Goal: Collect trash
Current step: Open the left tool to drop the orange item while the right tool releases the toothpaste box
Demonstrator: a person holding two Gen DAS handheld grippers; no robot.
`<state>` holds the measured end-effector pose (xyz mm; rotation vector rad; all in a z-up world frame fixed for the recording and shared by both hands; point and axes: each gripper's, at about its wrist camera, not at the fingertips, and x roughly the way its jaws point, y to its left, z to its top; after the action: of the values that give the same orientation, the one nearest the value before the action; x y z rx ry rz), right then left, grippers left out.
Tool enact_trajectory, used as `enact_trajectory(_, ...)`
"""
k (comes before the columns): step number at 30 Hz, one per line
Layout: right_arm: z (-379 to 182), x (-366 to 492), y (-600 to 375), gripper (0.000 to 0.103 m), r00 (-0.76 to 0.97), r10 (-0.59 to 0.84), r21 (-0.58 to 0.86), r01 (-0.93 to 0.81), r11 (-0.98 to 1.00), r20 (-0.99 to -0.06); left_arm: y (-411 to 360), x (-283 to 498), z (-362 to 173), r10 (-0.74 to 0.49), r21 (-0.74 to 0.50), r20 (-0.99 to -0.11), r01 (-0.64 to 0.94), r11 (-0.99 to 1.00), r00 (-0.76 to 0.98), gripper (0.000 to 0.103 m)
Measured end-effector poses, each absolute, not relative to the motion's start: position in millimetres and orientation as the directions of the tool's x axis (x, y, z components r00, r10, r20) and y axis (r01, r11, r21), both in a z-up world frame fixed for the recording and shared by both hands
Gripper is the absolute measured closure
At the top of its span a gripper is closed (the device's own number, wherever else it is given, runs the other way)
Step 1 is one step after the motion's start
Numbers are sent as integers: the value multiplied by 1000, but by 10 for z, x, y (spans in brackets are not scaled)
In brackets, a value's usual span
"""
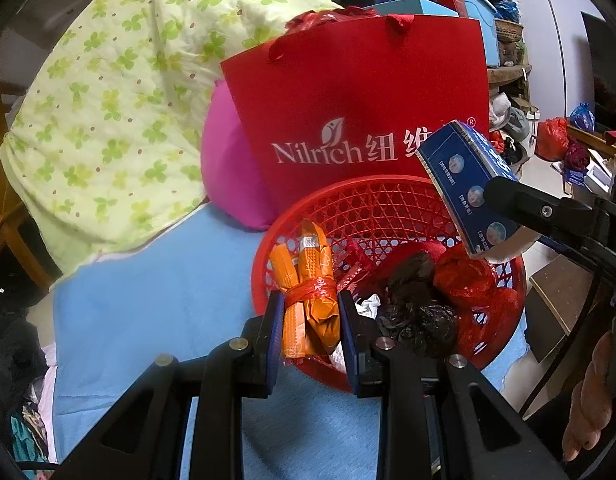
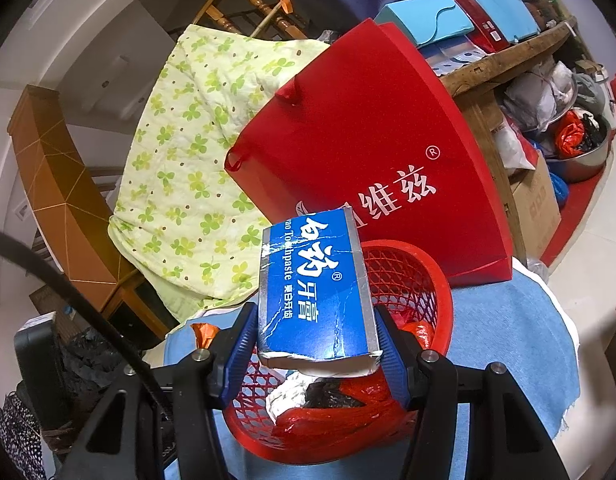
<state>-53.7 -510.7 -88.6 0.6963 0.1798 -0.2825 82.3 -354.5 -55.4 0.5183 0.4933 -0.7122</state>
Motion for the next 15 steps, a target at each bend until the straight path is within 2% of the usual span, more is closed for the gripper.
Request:
enact_trajectory(11,-959,-458,-5240,41,946,-174,662,317,679,-274,-3685,874,-588,-532,228,-572,745,627,624,73)
enact_trajectory(13,-1011,-411,-5290,37,944,-154,685,319,655,-292,-3681,922,-616,-545,204,-571,749,630,614,58)
enact_trajectory(14,-1037,-380,-5317,36,943,-135,698,316,643,-303,-3665,953,-631,-553,185,-571,752,633,606,44)
enact_trajectory(15,-1072,-349,-5350,34,943,-112,714,311,627,-312,-3649,968,-641,-561,171,-570,754,634,601,35)
